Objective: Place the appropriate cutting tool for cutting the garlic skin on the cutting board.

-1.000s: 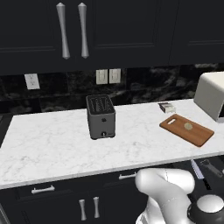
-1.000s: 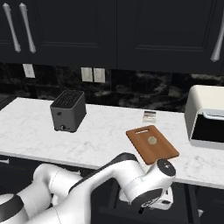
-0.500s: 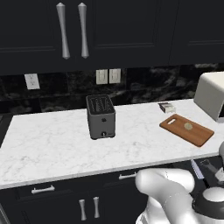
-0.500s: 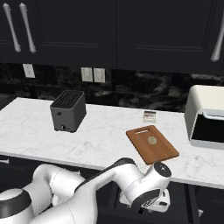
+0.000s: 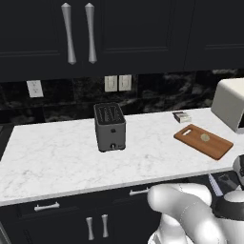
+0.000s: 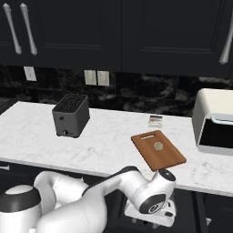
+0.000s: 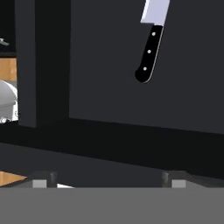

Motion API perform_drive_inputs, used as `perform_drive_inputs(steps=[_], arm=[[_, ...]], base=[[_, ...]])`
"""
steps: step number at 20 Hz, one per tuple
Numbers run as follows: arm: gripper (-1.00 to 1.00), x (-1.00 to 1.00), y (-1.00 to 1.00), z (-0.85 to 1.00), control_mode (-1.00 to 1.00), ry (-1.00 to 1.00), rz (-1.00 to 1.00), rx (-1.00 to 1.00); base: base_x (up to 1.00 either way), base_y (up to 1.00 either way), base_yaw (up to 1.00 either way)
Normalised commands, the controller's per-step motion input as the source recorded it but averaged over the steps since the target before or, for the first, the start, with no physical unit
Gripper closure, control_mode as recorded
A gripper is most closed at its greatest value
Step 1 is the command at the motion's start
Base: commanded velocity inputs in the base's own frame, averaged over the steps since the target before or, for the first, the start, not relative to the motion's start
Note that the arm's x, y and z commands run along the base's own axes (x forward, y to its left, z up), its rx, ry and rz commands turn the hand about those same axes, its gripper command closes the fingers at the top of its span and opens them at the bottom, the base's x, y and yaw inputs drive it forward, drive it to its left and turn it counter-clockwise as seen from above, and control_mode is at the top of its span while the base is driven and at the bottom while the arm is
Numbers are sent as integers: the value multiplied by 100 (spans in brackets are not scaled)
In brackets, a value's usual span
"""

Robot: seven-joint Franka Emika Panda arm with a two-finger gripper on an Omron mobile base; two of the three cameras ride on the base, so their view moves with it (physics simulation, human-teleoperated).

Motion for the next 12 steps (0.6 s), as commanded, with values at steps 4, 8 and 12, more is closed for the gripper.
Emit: perform_drive_inputs(steps=[4,8,12], arm=[[-100,-18,0,-10,-100,17,0,0],[-100,-14,0,-5,-100,14,0,0],[-100,0,0,-3,-100,6,0,0]], base=[[0,0,0],[0,0,0],[0,0,0]])
